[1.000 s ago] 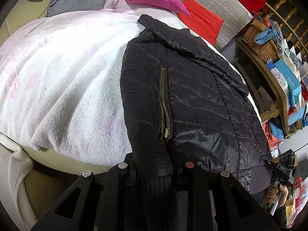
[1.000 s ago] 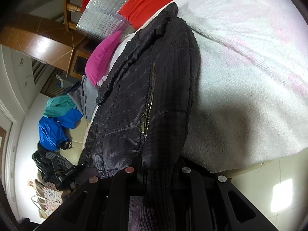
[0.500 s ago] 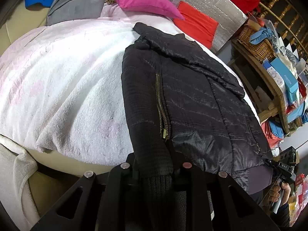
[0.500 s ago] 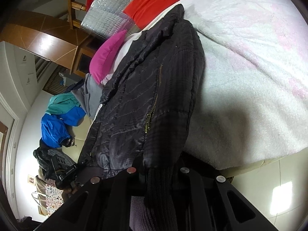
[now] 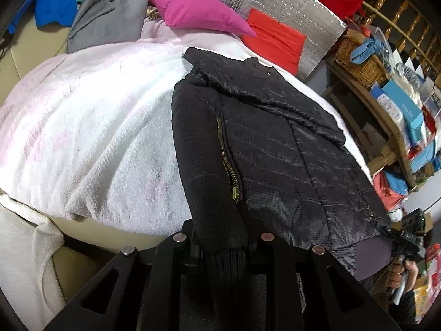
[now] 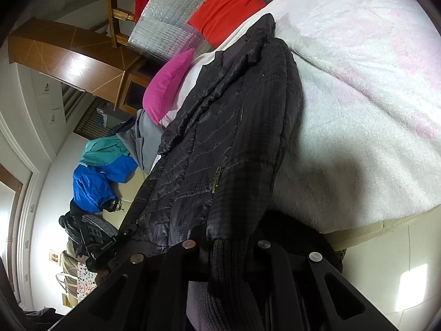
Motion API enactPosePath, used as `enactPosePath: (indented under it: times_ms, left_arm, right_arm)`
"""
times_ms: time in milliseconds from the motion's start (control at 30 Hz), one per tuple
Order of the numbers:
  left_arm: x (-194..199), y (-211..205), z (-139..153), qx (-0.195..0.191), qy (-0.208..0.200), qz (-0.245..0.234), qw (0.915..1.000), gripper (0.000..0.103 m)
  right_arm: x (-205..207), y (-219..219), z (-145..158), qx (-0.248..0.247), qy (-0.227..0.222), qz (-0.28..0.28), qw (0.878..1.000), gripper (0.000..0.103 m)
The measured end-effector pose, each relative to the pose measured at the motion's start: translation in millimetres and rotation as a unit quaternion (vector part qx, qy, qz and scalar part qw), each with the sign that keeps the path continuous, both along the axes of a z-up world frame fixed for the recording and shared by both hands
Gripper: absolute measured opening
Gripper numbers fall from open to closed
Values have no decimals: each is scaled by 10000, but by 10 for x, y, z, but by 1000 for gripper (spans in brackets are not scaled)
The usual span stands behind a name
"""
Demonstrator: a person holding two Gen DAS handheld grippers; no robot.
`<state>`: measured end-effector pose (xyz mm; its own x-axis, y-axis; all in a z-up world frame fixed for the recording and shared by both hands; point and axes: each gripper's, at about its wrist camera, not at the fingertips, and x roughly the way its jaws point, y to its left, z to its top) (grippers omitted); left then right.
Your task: Fold large clothes
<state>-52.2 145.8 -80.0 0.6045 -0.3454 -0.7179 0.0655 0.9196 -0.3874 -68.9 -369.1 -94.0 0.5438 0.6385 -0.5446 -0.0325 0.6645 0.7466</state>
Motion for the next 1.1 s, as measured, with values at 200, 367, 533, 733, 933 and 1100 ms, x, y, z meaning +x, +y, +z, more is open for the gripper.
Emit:
enactPosePath:
  times_ms: [200, 367, 533, 733, 933, 1100]
  left_arm:
    - [-9, -93, 17, 309, -35, 41, 9995, 21]
    - [-47, -108, 23, 430, -99, 17, 9990, 21]
    - [-42, -98, 29, 448, -130, -10, 9989, 21]
    - [-75, -102, 37, 506, -179, -49, 9985, 21]
    - [-120, -109, 84, 532, -248, -105, 9982, 21]
    - [-165, -50, 145, 431, -293, -158, 9985, 21]
  right_arm:
    - [-12, 20, 17, -87, 11, -13, 10000, 13]
    - [-32, 58, 65, -169, 5, -48, 9998, 13]
    - [-33, 56, 97, -191, -4, -54, 9998, 13]
    - [-43, 45, 124, -191, -31, -40, 9998, 13]
    - [-57, 31, 125, -183, -12, -38, 9998, 13]
    - [-77, -1, 143, -191, -45, 19, 9998, 13]
